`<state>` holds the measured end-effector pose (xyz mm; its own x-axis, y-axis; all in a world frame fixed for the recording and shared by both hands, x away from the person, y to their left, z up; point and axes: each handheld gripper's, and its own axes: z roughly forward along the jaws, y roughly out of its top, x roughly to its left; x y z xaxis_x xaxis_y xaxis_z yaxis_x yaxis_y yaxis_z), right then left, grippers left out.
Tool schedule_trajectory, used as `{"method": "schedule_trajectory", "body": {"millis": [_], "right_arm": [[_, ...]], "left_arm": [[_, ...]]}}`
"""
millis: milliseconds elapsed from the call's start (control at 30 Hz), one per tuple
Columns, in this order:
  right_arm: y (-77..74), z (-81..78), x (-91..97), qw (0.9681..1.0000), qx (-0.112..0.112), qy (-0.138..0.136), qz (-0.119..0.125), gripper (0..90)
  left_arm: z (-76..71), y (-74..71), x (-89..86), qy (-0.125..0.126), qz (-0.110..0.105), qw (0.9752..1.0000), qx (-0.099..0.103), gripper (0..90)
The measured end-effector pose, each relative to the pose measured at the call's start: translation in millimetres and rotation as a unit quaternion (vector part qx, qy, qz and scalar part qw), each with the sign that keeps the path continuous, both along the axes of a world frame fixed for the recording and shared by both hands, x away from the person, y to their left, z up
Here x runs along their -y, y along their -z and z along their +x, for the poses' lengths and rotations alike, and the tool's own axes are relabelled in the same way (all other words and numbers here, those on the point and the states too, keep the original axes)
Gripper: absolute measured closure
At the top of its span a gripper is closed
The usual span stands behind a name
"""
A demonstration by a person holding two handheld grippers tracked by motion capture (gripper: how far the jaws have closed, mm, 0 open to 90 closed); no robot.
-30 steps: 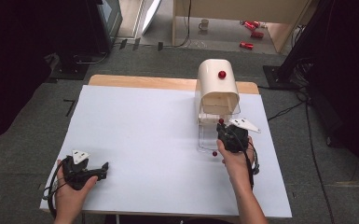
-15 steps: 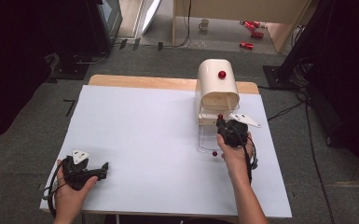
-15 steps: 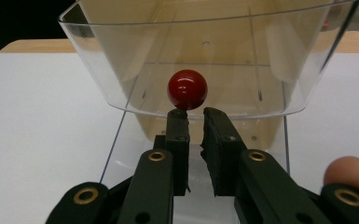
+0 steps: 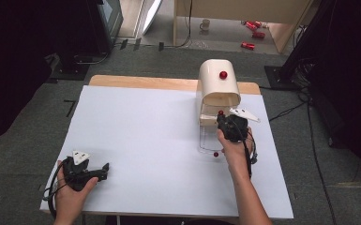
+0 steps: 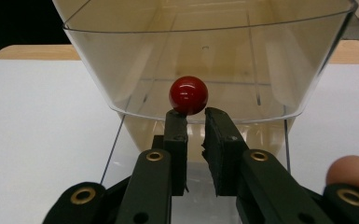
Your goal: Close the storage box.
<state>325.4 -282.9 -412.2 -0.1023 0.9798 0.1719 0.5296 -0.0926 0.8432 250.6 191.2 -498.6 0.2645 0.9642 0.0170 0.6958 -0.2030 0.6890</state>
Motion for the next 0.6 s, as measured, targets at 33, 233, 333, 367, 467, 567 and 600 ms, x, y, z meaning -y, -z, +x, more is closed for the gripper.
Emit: {"method": "schedule_trajectory", "body": {"millis": [33, 233, 333, 367, 467, 567, 600], "right_arm": [[-0.1, 1.0, 0.1, 1.0000, 0.000, 0.000, -0.001, 79.9], [-0.7, 5.0, 0.3, 1.0000, -0.002, -0.001, 0.003, 79.4], [-0.7, 4.9, 0.5, 1.0000, -0.003, -0.003, 0.004, 77.2], [-0.4, 4.7, 0.7, 1.0000, -0.002, -0.007, 0.006, 74.2], [-0.5, 1.8, 1.9, 0.9997, -0.004, -0.017, 0.016, 62.3], [0.1, -4.0, 2.9, 0.9994, -0.006, -0.024, 0.023, 51.6], [1.4, -9.1, 3.6, 0.9994, -0.009, -0.027, 0.018, 43.7]], "left_arm": [[0.0, 0.0, 0.0, 0.000, 0.000, 1.0000, 0.000, 0.4], [0.0, 0.0, 0.0, 0.000, 0.000, 1.0000, 0.000, 0.4], [0.0, 0.0, 0.0, 0.000, 0.000, 1.0000, 0.000, 0.4], [0.0, 0.0, 0.0, 0.000, 0.000, 1.0000, 0.000, 0.4], [0.0, 0.0, 0.0, 0.000, 0.000, 1.0000, 0.000, 0.4], [-0.1, 0.0, 0.0, 0.000, 0.000, 1.0000, 0.000, 0.4], [-0.1, 0.0, 0.0, 0.000, 0.000, 1.0000, 0.000, 0.4]]}}
